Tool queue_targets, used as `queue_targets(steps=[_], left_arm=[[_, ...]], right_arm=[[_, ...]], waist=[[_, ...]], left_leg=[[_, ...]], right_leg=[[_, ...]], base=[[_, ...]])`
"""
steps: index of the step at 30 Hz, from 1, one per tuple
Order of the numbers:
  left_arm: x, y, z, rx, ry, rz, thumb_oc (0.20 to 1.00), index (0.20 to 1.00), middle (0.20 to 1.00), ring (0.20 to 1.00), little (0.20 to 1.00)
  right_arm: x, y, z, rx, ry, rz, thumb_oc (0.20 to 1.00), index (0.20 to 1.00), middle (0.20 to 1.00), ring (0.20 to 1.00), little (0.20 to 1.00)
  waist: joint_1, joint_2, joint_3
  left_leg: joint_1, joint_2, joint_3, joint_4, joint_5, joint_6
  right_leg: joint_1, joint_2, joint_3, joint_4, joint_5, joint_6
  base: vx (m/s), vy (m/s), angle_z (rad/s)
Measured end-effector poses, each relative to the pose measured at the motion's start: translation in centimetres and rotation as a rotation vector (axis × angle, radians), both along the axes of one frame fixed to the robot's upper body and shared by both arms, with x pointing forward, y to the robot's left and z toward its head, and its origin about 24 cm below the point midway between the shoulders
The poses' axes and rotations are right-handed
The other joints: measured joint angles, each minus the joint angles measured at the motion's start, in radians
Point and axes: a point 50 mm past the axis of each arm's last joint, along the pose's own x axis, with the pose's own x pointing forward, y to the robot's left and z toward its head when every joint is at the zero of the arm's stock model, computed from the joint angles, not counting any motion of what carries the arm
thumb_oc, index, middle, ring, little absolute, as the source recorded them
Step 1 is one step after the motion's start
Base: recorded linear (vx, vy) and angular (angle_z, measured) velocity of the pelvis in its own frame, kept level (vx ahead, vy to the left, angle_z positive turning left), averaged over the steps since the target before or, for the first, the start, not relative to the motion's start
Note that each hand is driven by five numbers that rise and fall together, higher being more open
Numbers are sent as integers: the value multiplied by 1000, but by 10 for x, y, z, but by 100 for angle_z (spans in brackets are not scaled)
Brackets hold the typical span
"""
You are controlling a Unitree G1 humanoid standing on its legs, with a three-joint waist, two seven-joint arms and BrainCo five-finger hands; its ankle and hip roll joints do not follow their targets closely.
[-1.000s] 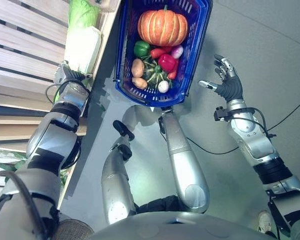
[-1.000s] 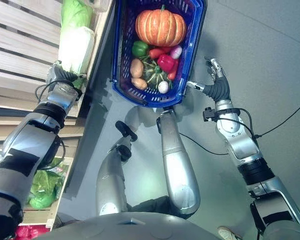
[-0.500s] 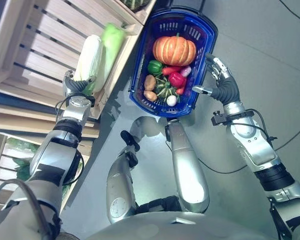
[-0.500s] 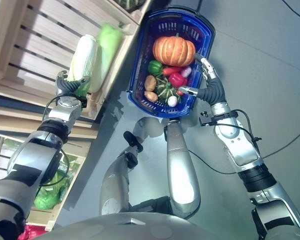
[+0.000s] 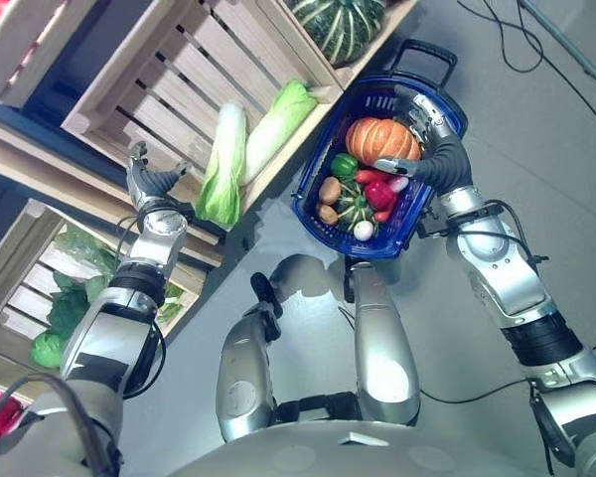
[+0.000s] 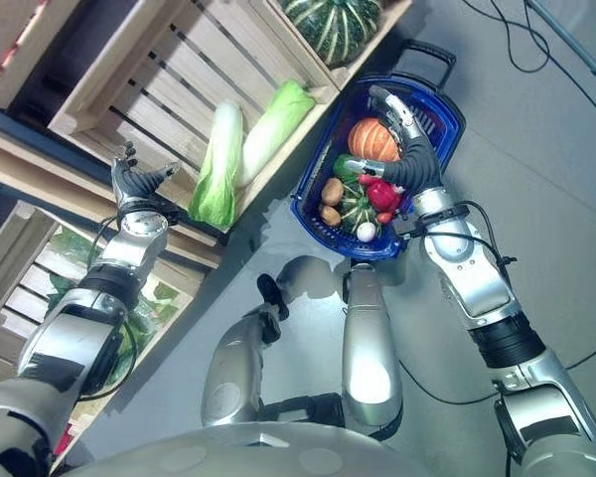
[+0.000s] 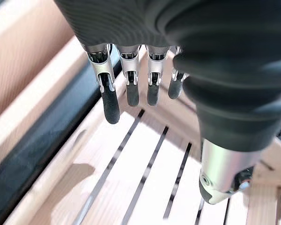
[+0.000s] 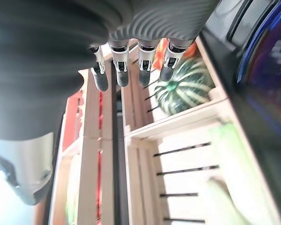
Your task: Pick up fruits and vegetables into the basket
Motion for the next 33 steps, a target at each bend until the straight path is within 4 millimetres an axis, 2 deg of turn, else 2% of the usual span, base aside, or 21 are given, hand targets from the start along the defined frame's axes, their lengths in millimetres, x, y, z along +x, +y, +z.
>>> queue_targets(steps=[4,10,11,12,13,14,15,20,22,28,33], left_arm=[[2,-12,16,70,-88,-75,200,200,200,200,200],[4,-24,21,138,-72,-175,200,200,200,200,200],[4,-24,22,155,-62,-181,429,429,429,429,429],[4,-23,21,159,-49,-182,526,526,526,526,526],[4,-22,21,162,-40,-184,686,686,686,686,686],[4,-20,21,166,-40,-182,940,940,940,940,940],[4,-19,22,168,-37,-180,1000,1000,1000,1000,1000],[6,-25,20,184,-1,-198,1000,1000,1000,1000,1000],[9,-27,22,190,13,-201,1000,1000,1000,1000,1000],[16,-25,19,185,89,-156,1000,1000,1000,1000,1000],[20,-16,18,149,124,-88,1000,1000,1000,1000,1000]], right_arm=[[1,11,-4,117,62,73,1000,1000,1000,1000,1000],[1,30,-5,148,72,141,1000,1000,1000,1000,1000],[1,31,-3,147,67,142,1000,1000,1000,1000,1000],[2,31,-2,146,66,142,1000,1000,1000,1000,1000],[2,32,-1,146,66,138,1000,1000,1000,1000,1000],[2,32,0,146,62,138,1000,1000,1000,1000,1000],[3,32,2,146,58,136,1000,1000,1000,1000,1000],[5,38,-1,130,85,135,1000,1000,1000,1000,1000],[5,38,-4,121,105,133,1000,1000,1000,1000,1000],[13,28,-21,120,202,90,1000,1000,1000,1000,1000],[13,16,-29,85,230,54,1000,1000,1000,1000,1000]], waist=[[13,0,0],[34,0,-1],[37,0,-1],[38,0,-1],[40,-1,-1],[39,-1,-1],[37,-1,-1],[29,-1,-1],[12,-2,-1],[-39,-5,-1],[-77,-8,1]], left_leg=[[20,-1,-13,-6,2,2],[68,-1,-14,-10,-4,7],[68,-1,-14,-10,-4,7],[71,-1,-15,-9,-4,8],[75,-1,-15,-9,-4,8],[75,-1,-14,-8,-5,8],[74,-1,-13,-6,-6,9],[64,-1,2,-1,-12,10],[35,0,3,12,-13,10],[3,7,33,35,-34,10],[-29,35,62,70,-63,-2]], right_leg=[[40,-6,-20,-15,0,1],[101,-9,-32,-33,-4,9],[103,-9,-33,-34,-4,9],[106,-10,-34,-35,-4,10],[111,-10,-34,-35,-4,10],[112,-10,-34,-35,-4,10],[110,-10,-33,-35,-4,10],[87,-7,-16,-28,-4,12],[57,-5,-12,-24,1,13],[11,8,21,-17,9,10],[-31,37,47,-14,11,8]], base=[[61,-33,13],[70,-30,6],[36,-10,5],[16,-10,4],[0,0,0],[0,0,0],[0,0,0],[-57,-18,-9],[-91,-15,-9],[-54,-25,-18],[19,-19,-25]])
